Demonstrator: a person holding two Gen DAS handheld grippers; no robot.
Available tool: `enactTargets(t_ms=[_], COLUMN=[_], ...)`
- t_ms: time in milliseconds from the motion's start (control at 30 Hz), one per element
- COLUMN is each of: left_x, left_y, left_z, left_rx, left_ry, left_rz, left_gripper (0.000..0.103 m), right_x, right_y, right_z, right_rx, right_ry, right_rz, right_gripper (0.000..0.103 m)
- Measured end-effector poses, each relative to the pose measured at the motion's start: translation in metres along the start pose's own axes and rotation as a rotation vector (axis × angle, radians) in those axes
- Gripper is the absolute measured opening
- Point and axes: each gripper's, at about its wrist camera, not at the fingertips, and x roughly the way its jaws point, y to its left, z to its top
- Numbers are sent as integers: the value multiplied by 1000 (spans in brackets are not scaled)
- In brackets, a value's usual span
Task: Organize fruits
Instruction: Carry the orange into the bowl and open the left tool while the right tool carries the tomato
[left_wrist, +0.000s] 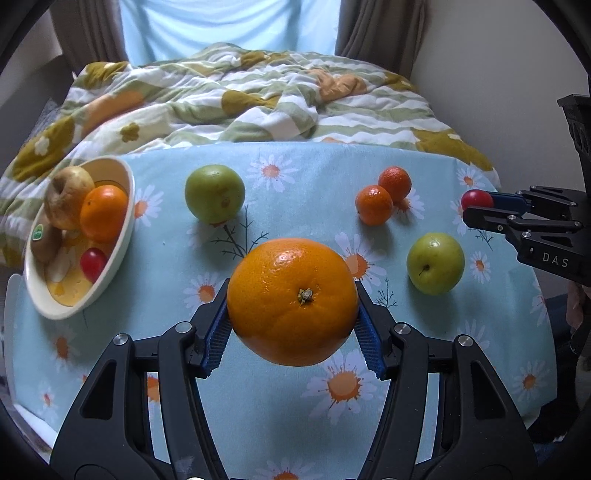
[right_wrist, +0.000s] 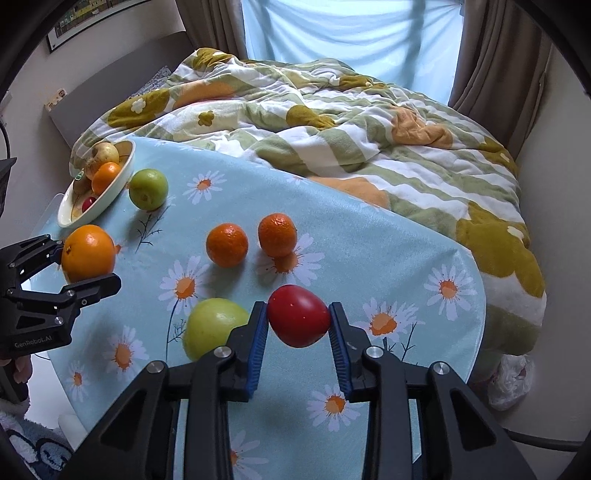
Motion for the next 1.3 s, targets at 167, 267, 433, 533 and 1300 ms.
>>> enactTargets(t_ms=[167, 267, 433, 533, 1300], left_x=[-25, -39, -58, -67, -39], left_y=[13, 25, 51, 72, 234], left_z=[1, 1, 2, 3, 7], left_rx=[2, 9, 20, 25, 101], left_ry=[-30, -43, -57, -63, -25], left_rz=[-9, -13, -21, -23, -26], left_gripper=[66, 66, 66, 66, 66], right_x=[-19, -28, -36, -36, 19], right_y=[20, 34, 66, 90, 237], right_z=[7, 12, 23, 29, 79], right_rx=[0, 19, 37, 39, 107], right_ry=[-26, -39, -53, -61, -52], right_rz=[-8, 4, 8, 16, 46], right_gripper=[30, 30, 30, 30, 30])
